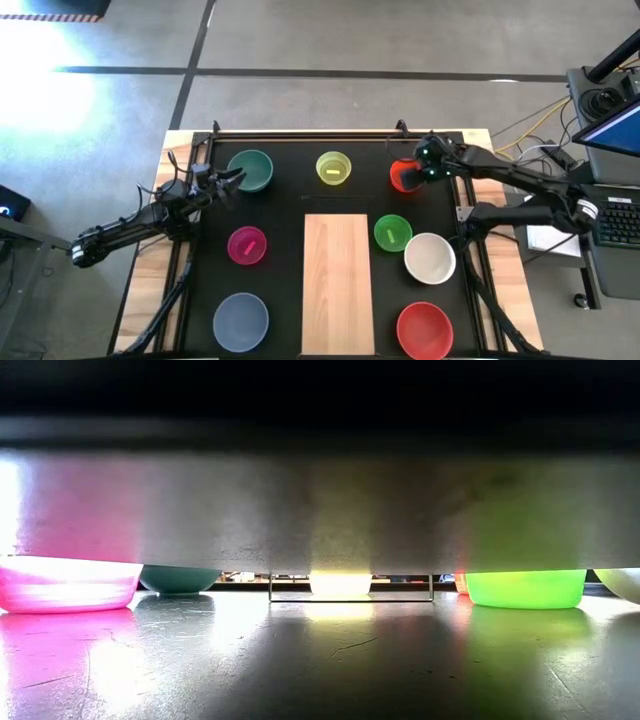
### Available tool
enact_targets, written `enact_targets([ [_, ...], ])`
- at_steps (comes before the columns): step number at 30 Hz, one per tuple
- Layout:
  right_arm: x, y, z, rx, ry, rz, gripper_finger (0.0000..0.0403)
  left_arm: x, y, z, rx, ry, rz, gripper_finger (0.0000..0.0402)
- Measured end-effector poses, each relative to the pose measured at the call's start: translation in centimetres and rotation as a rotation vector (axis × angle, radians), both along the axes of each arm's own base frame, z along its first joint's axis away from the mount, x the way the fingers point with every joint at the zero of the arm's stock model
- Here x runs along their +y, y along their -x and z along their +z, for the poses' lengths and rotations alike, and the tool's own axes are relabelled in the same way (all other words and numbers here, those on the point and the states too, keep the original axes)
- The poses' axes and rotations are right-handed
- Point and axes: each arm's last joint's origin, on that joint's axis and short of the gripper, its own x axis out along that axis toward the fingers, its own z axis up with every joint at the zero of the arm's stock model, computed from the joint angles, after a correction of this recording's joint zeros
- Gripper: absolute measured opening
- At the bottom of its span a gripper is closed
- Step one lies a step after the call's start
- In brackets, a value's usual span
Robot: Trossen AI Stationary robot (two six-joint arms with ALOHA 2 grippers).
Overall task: Place and stack bowls onto a shelf
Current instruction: Put the small orange bowl on the shelf
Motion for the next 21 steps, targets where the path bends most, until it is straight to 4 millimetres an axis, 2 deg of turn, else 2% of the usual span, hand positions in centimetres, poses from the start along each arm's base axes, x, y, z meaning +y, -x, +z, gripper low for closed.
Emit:
enact_targets([
  [13,0.2,-2.5,-2.4,0.095,-0.032,0.162,0.0173,0.0,0.0,0.0,0.0,0.0,0.0,0.0126],
  [21,-0.4,-3.8,-4.0,0.135,-0.042,0.199,0.0173,0.0,0.0,0.0,0.0,0.0,0.0,0.0126],
])
